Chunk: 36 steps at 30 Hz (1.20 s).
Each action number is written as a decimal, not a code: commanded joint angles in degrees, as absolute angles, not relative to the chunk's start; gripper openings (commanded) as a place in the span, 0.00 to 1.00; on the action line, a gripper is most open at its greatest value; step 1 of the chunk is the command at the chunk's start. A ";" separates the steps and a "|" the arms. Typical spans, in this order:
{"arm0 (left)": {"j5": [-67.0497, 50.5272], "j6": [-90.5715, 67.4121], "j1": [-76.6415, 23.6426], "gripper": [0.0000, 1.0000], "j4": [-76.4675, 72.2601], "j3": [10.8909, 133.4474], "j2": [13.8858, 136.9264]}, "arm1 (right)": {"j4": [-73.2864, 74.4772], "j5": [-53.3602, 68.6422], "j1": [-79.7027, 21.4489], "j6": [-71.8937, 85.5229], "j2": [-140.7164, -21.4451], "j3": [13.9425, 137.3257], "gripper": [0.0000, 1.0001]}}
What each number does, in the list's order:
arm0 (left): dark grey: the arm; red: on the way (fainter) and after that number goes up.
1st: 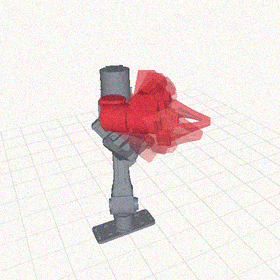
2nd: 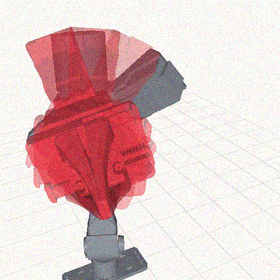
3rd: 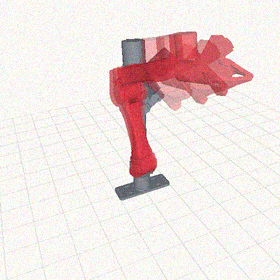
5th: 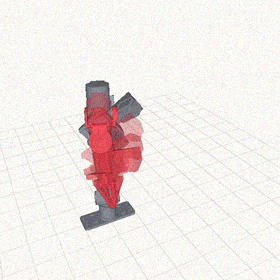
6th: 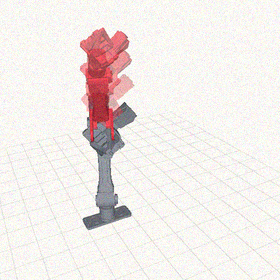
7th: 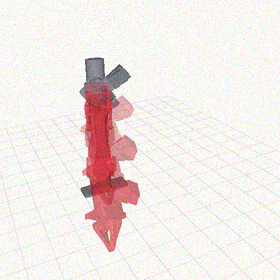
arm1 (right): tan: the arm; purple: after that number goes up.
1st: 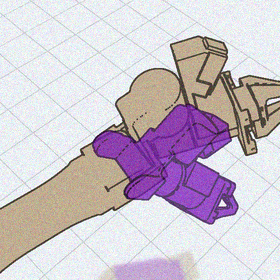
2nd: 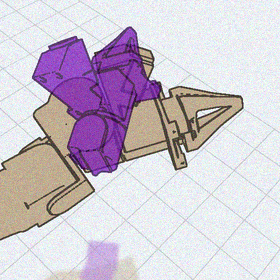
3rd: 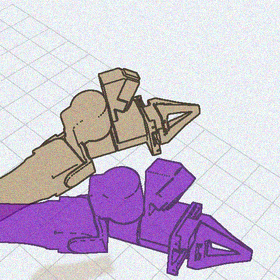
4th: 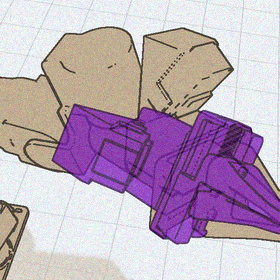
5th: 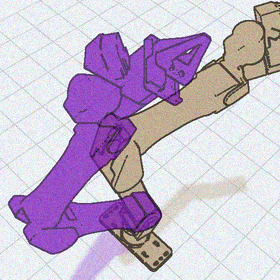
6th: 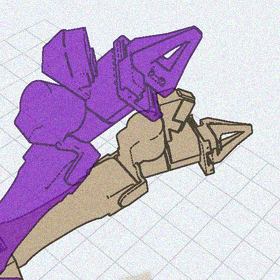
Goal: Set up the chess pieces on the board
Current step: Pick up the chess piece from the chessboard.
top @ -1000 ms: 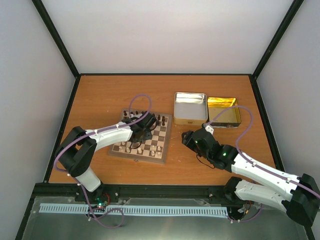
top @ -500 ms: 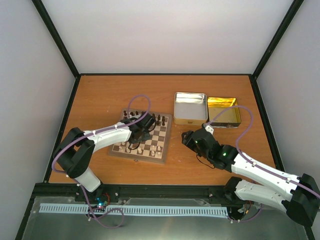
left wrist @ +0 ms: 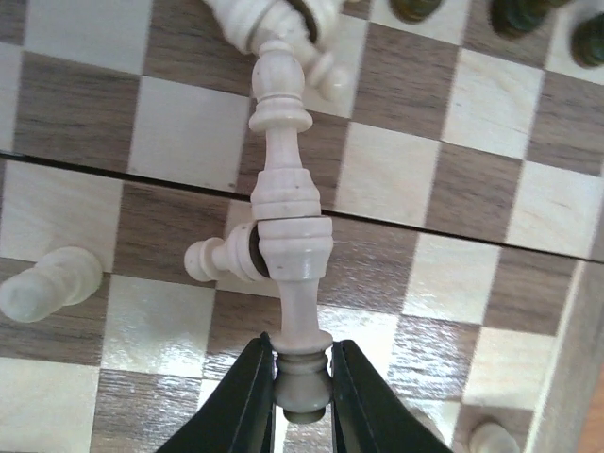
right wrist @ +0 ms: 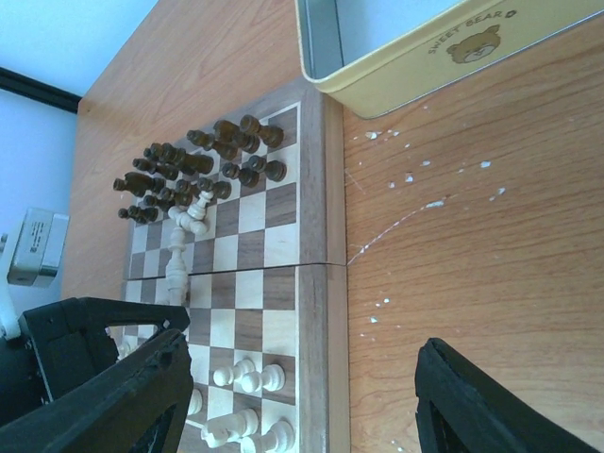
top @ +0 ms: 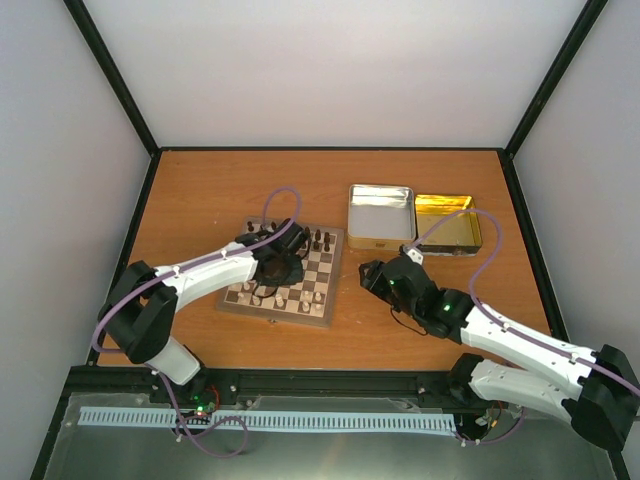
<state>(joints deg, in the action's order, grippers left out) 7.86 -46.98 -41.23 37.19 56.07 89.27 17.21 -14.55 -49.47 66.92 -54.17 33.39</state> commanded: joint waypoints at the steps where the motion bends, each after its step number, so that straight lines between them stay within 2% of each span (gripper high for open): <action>1: 2.93 -41.14 -41.22 0.01 40.73 59.75 87.70 | 14.13 -13.27 -49.04 63.87 -55.48 34.04 0.65; 11: -6.26 -30.97 -41.22 0.01 39.47 59.72 84.69 | 6.34 -1.28 -49.05 55.96 -65.13 37.46 0.65; 16: -6.15 -24.10 -41.22 0.01 36.24 57.97 81.94 | 0.93 2.46 -49.04 54.93 -70.79 39.58 0.64; 24: -13.65 -15.83 -41.22 0.01 30.43 53.48 76.93 | -9.67 8.20 -48.96 56.42 -78.54 41.65 0.64; 28: -14.29 -15.03 -41.22 0.01 29.27 50.94 75.82 | -12.78 6.39 -48.87 60.24 -80.30 41.21 0.63; 36: -14.03 -13.76 -41.21 0.01 27.63 48.39 73.57 | -9.67 1.79 -48.65 63.37 -84.17 43.01 0.56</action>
<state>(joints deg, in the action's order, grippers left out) -13.34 -16.32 -41.23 30.33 47.99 75.35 -9.21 4.86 -49.41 61.14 -82.81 41.63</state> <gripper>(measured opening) 0.149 0.564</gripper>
